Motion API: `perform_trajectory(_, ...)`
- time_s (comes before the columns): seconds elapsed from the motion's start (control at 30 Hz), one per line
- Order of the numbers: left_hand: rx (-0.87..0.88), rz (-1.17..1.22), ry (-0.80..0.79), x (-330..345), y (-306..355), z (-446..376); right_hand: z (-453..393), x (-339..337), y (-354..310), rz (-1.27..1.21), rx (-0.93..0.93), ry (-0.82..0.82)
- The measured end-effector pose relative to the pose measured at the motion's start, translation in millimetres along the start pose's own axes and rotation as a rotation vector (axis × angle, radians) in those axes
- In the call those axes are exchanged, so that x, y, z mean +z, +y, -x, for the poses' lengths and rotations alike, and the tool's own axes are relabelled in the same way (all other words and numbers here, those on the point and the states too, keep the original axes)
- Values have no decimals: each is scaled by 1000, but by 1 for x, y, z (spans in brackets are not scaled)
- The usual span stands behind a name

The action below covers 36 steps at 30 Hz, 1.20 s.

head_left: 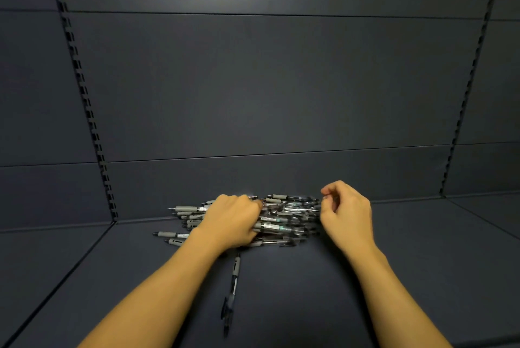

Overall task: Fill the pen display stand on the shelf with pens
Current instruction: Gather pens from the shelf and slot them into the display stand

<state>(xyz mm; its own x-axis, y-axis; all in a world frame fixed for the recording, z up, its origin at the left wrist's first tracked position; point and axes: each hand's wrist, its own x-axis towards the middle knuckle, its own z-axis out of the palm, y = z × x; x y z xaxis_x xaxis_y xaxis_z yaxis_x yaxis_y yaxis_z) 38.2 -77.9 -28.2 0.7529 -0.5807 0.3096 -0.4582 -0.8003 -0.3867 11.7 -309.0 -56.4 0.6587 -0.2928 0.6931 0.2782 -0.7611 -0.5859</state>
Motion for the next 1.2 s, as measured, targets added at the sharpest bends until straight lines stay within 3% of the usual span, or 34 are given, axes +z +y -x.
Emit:
perform_trajectory(0.4,-290,-54,-22,-25,-42,71,-3,1,-55,20,-137,-261)
perform_trajectory(0.7,-490,-79,4,-64,-115,189,32,45,-184,-173,-283,-417)
perform_trajectory(1.2,-699,-227,-139,-106,-245,459,176,137,-425,-484,-453,-585)
